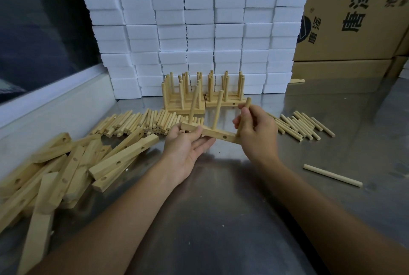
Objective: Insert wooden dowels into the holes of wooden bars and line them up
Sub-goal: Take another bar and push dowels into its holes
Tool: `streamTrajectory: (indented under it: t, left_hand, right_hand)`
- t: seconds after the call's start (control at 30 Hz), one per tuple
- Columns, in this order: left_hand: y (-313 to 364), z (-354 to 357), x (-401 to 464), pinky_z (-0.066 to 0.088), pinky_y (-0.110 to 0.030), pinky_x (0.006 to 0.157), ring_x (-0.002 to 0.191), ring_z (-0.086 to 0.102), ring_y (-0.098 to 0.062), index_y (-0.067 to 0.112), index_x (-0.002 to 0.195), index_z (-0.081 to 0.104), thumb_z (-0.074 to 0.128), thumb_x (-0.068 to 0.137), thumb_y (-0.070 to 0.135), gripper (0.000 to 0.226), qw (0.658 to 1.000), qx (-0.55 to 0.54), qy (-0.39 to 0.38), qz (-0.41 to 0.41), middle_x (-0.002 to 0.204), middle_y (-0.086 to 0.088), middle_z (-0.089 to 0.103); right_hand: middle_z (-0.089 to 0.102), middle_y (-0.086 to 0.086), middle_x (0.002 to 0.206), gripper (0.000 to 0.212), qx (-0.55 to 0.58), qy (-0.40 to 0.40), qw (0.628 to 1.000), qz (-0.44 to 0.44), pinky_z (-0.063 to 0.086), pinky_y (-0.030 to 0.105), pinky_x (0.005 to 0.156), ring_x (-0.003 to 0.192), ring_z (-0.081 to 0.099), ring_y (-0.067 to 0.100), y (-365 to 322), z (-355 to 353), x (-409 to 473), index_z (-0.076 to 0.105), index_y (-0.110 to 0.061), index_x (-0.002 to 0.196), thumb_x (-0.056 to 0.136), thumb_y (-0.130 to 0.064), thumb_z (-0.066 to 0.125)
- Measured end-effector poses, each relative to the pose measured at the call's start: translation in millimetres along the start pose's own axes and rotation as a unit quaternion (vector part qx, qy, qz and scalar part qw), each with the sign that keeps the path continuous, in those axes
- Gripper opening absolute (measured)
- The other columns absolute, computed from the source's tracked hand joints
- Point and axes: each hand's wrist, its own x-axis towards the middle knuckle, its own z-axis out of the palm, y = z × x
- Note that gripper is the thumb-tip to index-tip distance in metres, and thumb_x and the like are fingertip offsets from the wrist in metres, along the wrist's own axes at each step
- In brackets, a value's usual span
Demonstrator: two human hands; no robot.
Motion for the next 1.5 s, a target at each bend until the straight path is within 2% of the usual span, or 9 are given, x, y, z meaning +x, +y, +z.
streamTrajectory:
  t: [0.2,0.4,0.63,0.7,0.8,1.03,1.2,1.4,1.5]
  left_hand:
    - [2,1,-1,0.06,-0.044,0.081,0.097,0.071,-0.03,0.005,0.128,0.051,0.051,0.095,-0.009,0.037,1.0,-0.014,0.022,0.005,0.118,-0.021,0.066]
    - [1,1,-1,0.057,-0.046,0.086,0.104,0.068,-0.033,0.005,0.132,0.048,0.05,0.095,-0.01,0.04,0.999,-0.015,0.032,0.01,0.121,-0.022,0.064]
    - [-2,4,2,0.062,-0.037,0.073,0.093,0.073,-0.029,0.002,0.13,0.047,0.055,0.093,-0.009,0.039,0.997,0.047,0.059,0.02,0.117,-0.022,0.065]
    - [0,1,3,0.062,-0.036,0.069,0.086,0.074,-0.029,0.007,0.128,0.045,0.057,0.092,-0.009,0.041,0.993,0.064,0.09,0.029,0.113,-0.023,0.063]
    - [8,-8,8,0.06,-0.032,0.062,0.08,0.073,-0.029,0.01,0.119,0.048,0.056,0.092,-0.009,0.034,0.986,0.076,0.138,0.051,0.104,-0.021,0.06]
    - [9,-12,12,0.057,-0.029,0.059,0.067,0.065,-0.022,0.005,0.108,0.056,0.054,0.092,-0.009,0.021,0.978,0.136,0.14,0.067,0.089,-0.017,0.061]
    - [10,-12,12,0.056,-0.028,0.058,0.062,0.062,-0.021,0.005,0.098,0.058,0.054,0.092,-0.009,0.016,0.98,0.144,0.123,0.062,0.081,-0.014,0.06]
    - [11,-12,12,0.056,-0.027,0.056,0.058,0.061,-0.019,0.005,0.096,0.058,0.053,0.093,-0.009,0.014,0.982,0.141,0.111,0.058,0.078,-0.012,0.059]
    - [9,-12,12,0.056,-0.028,0.057,0.06,0.061,-0.02,0.004,0.096,0.059,0.053,0.092,-0.009,0.016,0.981,0.142,0.111,0.069,0.078,-0.012,0.059]
  right_hand:
    - [0.066,-0.014,0.083,0.01,-0.062,-0.075,0.995,0.022,0.043,0.002,0.063,0.081,0.061,-0.007,5,-9,1,0.065,-0.025,0.099,0.1,-0.03,0.056]
    - [0.07,-0.005,0.089,0.014,-0.095,-0.194,0.975,0.052,0.052,0.025,0.077,0.085,0.064,0.01,10,-15,1,0.072,-0.023,0.099,0.095,-0.033,0.064]
    - [0.066,-0.002,0.079,0.009,-0.117,-0.185,0.974,0.064,0.046,0.02,0.066,0.074,0.059,0.009,14,-16,4,0.07,-0.024,0.091,0.094,-0.031,0.066]
    - [0.061,-0.004,0.072,0.01,-0.116,-0.145,0.979,0.086,0.039,0.012,0.054,0.062,0.053,0.005,18,-17,6,0.069,-0.022,0.091,0.095,-0.03,0.064]
    - [0.06,-0.004,0.07,0.017,-0.15,-0.07,0.978,0.127,0.035,0.015,0.046,0.057,0.052,0.006,26,-22,10,0.066,-0.019,0.09,0.096,-0.034,0.062]
    - [0.059,-0.005,0.074,0.023,-0.279,-0.059,0.944,0.167,0.036,0.027,0.059,0.069,0.054,0.012,35,-19,18,0.059,-0.019,0.082,0.094,-0.037,0.064]
    - [0.063,0.014,0.108,0.024,-0.348,-0.093,0.918,0.164,0.049,0.041,0.086,0.102,0.056,0.032,41,-6,31,0.063,-0.01,0.098,0.094,-0.034,0.064]
    - [0.047,0.016,0.13,0.036,-0.339,-0.105,0.915,0.193,0.042,0.043,0.104,0.118,0.05,0.033,50,9,59,0.063,-0.008,0.115,0.095,-0.037,0.063]
    - [0.051,0.016,0.126,0.034,-0.317,-0.112,0.918,0.209,0.046,0.043,0.101,0.113,0.054,0.031,58,16,77,0.062,-0.007,0.115,0.095,-0.035,0.065]
